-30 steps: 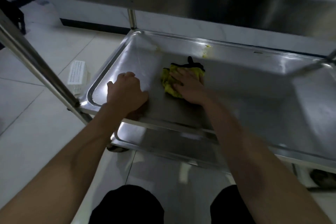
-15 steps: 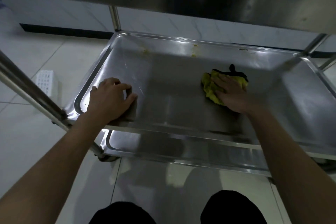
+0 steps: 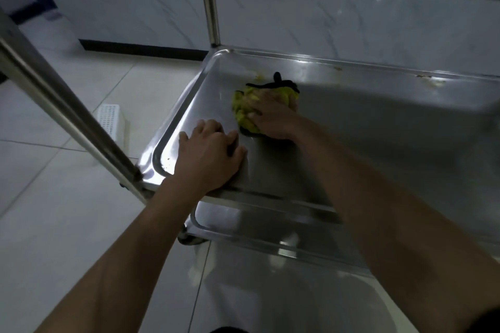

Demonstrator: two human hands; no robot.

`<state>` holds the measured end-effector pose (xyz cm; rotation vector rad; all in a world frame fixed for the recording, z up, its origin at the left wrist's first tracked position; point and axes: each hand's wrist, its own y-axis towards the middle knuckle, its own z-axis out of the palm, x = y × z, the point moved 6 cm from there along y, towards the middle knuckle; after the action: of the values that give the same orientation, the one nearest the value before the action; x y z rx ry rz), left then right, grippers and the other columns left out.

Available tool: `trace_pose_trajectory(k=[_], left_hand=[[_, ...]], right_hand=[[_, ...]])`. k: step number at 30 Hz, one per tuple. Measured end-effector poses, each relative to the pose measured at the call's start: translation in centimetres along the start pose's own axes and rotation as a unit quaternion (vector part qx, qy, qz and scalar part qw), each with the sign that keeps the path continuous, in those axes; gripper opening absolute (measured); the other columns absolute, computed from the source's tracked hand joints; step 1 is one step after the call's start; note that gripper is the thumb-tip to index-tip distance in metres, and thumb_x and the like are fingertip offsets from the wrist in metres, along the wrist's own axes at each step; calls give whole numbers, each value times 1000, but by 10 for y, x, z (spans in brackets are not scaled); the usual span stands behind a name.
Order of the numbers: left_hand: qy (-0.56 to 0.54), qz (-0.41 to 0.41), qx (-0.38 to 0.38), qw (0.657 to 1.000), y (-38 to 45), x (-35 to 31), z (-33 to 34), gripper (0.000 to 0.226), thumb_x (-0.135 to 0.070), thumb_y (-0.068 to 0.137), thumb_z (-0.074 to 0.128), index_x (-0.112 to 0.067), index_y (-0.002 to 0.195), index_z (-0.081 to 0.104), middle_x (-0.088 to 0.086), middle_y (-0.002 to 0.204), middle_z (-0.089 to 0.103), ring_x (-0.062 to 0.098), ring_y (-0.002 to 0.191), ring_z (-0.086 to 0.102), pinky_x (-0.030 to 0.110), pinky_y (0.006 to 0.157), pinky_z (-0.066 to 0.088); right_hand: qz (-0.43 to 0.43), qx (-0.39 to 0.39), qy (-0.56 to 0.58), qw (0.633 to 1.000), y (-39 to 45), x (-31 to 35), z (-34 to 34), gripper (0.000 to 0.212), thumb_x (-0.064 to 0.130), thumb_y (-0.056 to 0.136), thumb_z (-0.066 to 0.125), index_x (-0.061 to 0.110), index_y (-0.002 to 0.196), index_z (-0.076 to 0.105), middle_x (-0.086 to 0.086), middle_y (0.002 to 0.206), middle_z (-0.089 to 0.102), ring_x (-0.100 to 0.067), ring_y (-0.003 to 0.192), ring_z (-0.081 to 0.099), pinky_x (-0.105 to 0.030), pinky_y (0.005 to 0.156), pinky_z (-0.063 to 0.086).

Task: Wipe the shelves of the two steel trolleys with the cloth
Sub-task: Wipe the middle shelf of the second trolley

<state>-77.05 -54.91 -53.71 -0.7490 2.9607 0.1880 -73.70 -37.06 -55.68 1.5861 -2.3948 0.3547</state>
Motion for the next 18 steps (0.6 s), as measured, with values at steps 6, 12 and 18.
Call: trace_pose_trajectory(k=[6, 12, 18], left_hand=[[-24, -16, -5, 1000, -3, 6, -1, 49, -61, 92, 35, -37, 125, 62, 2, 124, 52, 29, 122, 47, 58, 99, 42], [-16, -23, -3, 1000, 1, 3, -1, 50, -62, 92, 34, -36, 120, 64, 1, 124, 54, 25, 114, 52, 53, 95, 44], [6, -23, 11, 1000, 9, -3, 2, 62, -66, 88, 23, -34, 128, 59, 2, 121, 58, 23, 128, 45, 56, 92, 42]], right_hand=[[-106, -50, -68, 991, 34, 71, -1, 54, 35, 105, 46, 16, 154, 36, -8, 160, 35, -25, 146, 29, -30, 105, 1], [-50, -42, -20, 998, 27, 57, 0, 48, 33, 104, 42, 20, 151, 41, -8, 157, 36, -27, 144, 29, -43, 116, 9], [11, -17, 16, 1000, -29, -8, -14, 52, 35, 106, 33, 16, 155, 33, -5, 162, 26, -24, 149, 21, -34, 121, -3]])
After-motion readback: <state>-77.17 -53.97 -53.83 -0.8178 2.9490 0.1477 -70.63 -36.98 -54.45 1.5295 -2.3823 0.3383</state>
